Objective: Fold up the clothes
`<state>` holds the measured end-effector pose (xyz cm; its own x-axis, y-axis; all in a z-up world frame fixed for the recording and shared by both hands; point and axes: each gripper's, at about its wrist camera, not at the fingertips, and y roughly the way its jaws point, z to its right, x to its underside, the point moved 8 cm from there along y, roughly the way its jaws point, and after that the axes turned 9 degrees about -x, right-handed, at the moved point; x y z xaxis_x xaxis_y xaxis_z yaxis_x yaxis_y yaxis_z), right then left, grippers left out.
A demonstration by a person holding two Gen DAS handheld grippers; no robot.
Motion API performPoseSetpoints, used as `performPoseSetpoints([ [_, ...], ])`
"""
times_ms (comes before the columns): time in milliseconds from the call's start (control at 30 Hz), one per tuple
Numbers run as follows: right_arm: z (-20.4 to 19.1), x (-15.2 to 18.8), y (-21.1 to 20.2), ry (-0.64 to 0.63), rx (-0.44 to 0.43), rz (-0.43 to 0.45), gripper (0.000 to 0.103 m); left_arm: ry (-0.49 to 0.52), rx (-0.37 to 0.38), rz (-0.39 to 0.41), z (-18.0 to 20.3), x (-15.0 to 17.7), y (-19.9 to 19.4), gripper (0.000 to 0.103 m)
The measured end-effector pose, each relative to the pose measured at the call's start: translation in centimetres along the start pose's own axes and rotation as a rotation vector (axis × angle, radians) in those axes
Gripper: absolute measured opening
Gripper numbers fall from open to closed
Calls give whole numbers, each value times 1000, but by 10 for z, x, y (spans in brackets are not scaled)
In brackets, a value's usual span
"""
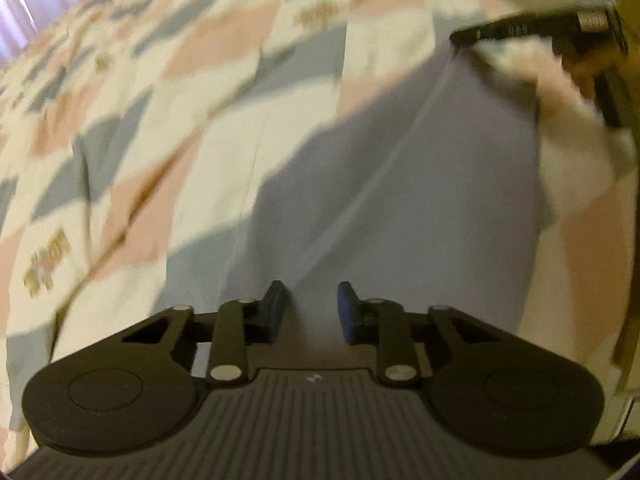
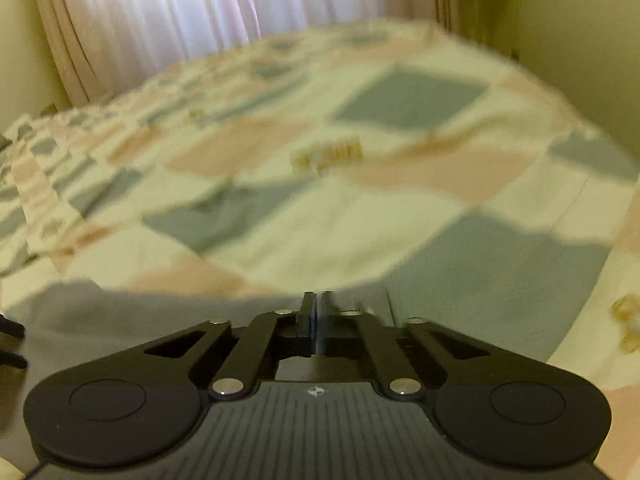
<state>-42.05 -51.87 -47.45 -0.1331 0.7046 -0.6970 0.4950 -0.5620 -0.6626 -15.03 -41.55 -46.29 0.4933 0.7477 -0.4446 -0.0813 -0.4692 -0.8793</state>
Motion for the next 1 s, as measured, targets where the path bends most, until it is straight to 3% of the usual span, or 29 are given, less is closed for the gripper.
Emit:
performPoseSetpoints([
  [67, -12, -7, -8, -51, 2, 49, 12, -1, 10, 67, 6, -19, -8, 22],
  [167, -8, 4, 16, -101, 67, -12, 11, 30, -13, 115, 15, -41, 21, 22],
  [200, -1, 9, 24, -101, 93, -37, 1, 40, -21, 131, 19, -48, 31, 22],
  [333, 23, 23, 44, -44, 83, -47, 0, -32, 32, 92, 8, -48, 82, 26],
  [467, 30, 13, 30, 72, 51, 4, 0, -86, 72, 92, -11, -53, 60, 27],
  [500, 30, 9, 21, 88, 64, 29, 10, -103, 48, 97, -19, -54, 48, 26],
  [567, 23, 3, -2, 96, 65, 77, 15, -114, 8, 102, -29, -50, 24, 22],
  [633, 6, 4, -21, 74, 35, 98, 15, -100, 0, 108, -27, -39, -2, 22],
  [767, -32, 43, -38, -10, 12, 32, 14, -18, 31, 89, 7, 3, -37, 23],
  [833, -29, 69, -31, -17, 61, -36, 13, -2, 63, 35, 23, 30, -32, 24],
  [867, -24, 80, -28, -14, 92, -66, 12, 16, 38, -10, 26, 47, -24, 24],
  [900, -16, 84, -30, 8, 112, -66, 1, 35, 10, -55, 29, 64, -16, 23],
  [1000, 2, 86, -40, 76, 155, -50, 0, 5, -4, -59, 20, 72, -26, 23],
])
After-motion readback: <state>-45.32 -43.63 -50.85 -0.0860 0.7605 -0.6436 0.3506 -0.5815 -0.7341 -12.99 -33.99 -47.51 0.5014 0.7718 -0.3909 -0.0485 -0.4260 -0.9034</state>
